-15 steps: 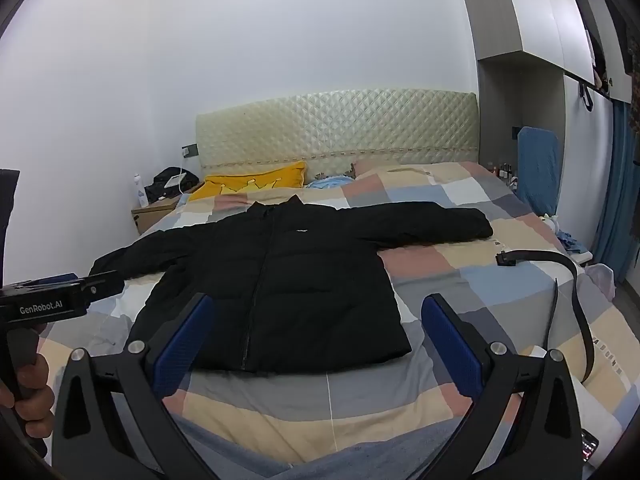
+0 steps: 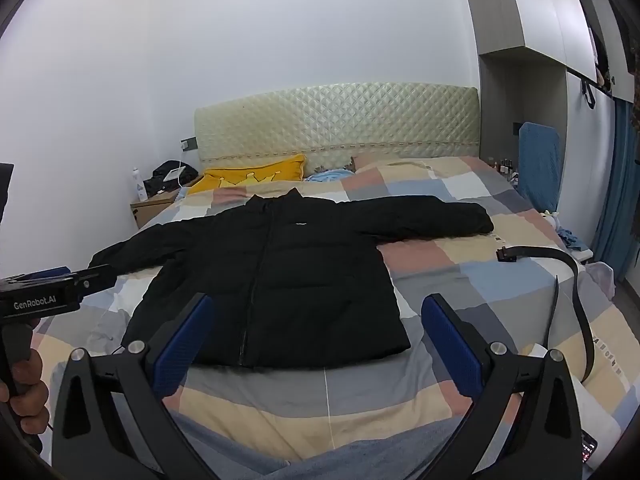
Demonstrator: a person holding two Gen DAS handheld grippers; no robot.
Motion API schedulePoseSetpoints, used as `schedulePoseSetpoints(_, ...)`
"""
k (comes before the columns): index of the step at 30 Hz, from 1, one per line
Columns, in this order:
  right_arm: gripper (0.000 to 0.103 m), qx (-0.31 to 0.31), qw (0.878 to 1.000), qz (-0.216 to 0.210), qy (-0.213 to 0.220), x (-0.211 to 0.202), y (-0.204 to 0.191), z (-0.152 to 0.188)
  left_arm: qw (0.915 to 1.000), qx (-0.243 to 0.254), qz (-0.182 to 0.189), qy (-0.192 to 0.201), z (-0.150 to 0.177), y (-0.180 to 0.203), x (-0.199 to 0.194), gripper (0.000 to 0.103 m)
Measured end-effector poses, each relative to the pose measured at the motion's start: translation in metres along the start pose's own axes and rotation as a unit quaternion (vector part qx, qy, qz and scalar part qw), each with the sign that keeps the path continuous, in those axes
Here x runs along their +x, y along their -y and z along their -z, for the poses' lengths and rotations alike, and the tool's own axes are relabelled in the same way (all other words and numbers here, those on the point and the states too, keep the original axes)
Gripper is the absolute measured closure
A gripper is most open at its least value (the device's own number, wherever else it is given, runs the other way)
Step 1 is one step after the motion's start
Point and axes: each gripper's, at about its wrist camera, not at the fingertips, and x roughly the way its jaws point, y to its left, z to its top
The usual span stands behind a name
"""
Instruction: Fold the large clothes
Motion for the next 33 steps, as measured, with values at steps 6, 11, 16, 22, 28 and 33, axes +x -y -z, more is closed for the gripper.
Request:
schedulePoseSetpoints(6,0.000,-0.006,1.000,0.000,-0.010,0.016,0.008,0.002,1.0000,-0.003,-0.002,-0.003,-0.001,-0.003,-0.002,0.001)
schedulePoseSetpoints(11,0.000,-0.005,1.000,0.002,-0.014,0.017,0.008,0.001,0.9999,-0.009,-0.007,-0.005,-0.001,-0.006,-0.003,0.001)
schedulePoseSetpoints(16,0.000,-0.008,1.000,0.001,-0.019,0.017,0.008,0.002,0.9997,-0.013,-0.020,-0.003,0.001,-0.008,-0.006,0.001)
schedulePoseSetpoints(22,0.000,-0.018,0.999,-0.003,-0.033,0.024,0.005,0.001,0.9992,-0.018,-0.036,-0.007,0.003,-0.010,-0.003,0.001)
schedulePoseSetpoints(28,0.000,-0.020,0.999,-0.003,-0.040,0.030,0.003,0.002,0.9991,-0.011,-0.040,-0.012,0.007,-0.004,-0.001,0.001)
schedulePoseSetpoints(33,0.000,-0.022,0.999,-0.002,-0.046,0.032,0.002,0.003,0.9991,-0.012,-0.037,-0.016,0.009,-0.003,0.003,0.001)
